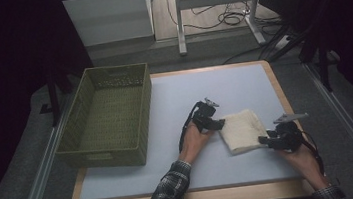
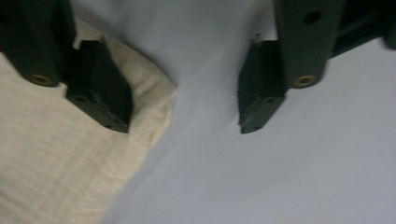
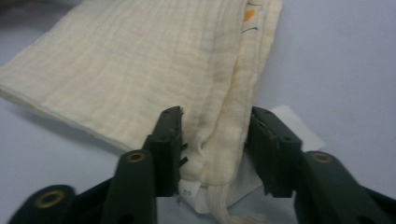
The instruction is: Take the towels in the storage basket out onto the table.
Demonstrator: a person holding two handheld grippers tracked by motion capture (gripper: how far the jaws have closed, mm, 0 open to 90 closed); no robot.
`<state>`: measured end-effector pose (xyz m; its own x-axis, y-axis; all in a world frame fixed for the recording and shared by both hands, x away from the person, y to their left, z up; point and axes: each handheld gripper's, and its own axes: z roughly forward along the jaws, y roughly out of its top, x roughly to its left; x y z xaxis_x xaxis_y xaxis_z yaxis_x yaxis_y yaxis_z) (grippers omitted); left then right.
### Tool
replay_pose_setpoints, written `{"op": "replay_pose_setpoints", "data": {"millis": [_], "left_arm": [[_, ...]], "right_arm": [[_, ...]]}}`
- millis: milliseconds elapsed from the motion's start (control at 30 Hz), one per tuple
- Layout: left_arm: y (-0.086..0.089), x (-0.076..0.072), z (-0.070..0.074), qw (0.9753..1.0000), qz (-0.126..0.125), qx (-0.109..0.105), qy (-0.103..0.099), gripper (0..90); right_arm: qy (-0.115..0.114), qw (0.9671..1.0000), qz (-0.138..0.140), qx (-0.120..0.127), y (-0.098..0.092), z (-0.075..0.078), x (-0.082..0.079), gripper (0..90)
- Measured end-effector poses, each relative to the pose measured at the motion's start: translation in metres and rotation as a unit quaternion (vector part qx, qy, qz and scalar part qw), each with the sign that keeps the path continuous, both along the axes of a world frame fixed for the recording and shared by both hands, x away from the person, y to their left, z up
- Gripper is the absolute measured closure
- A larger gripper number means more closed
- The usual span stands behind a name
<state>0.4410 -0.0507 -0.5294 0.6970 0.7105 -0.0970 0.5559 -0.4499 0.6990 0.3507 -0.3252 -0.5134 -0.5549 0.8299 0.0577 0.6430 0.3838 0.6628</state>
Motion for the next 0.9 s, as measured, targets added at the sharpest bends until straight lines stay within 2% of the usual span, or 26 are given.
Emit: {"op": "replay_pose_setpoints", "data": {"millis": [67,133,200,233,300,333,400,533,733,900], "left_arm": [[-0.002,-0.001,0.001,1.0000,-0.001,-0.004,0.006,49.8],[-0.002,-0.002,0.001,0.9998,-0.009,-0.010,0.011,58.9],[-0.002,-0.002,0.000,0.9987,-0.029,-0.032,0.026,75.7],[-0.001,-0.002,0.000,0.9985,-0.032,-0.037,0.026,80.7],[0.001,0.001,0.001,0.9979,-0.038,-0.041,0.032,82.5],[0.001,0.001,0.002,0.9981,-0.041,-0.039,0.026,83.0],[0.001,-0.001,0.006,0.9989,-0.043,-0.018,0.004,83.4],[0.005,-0.002,0.020,0.9987,-0.042,0.002,-0.028,83.2],[0.017,-0.003,0.039,0.9972,-0.041,0.028,-0.056,82.6],[0.027,-0.005,0.050,0.9960,-0.035,0.041,-0.071,82.4]], "right_arm": [[0.007,0.9999,0.002,0.009,0.000,0.000,0.001,69.3],[0.018,0.9993,0.010,0.030,0.000,-0.001,0.002,79.0],[0.021,0.9992,0.009,0.033,-0.001,-0.001,0.003,81.2],[0.027,0.9989,0.010,0.037,-0.001,0.000,0.003,81.7],[0.033,0.9986,0.011,0.039,-0.002,0.000,0.005,82.3],[0.035,0.9986,0.011,0.039,-0.001,0.001,0.005,82.4],[0.032,0.9988,0.014,0.034,0.000,0.005,0.005,82.5],[0.022,0.9982,0.028,0.048,0.006,0.016,0.002,82.5],[0.012,0.9971,0.051,0.054,0.022,0.026,0.002,82.4],[0.011,0.9955,0.068,0.066,0.035,0.031,0.005,82.3]]}}
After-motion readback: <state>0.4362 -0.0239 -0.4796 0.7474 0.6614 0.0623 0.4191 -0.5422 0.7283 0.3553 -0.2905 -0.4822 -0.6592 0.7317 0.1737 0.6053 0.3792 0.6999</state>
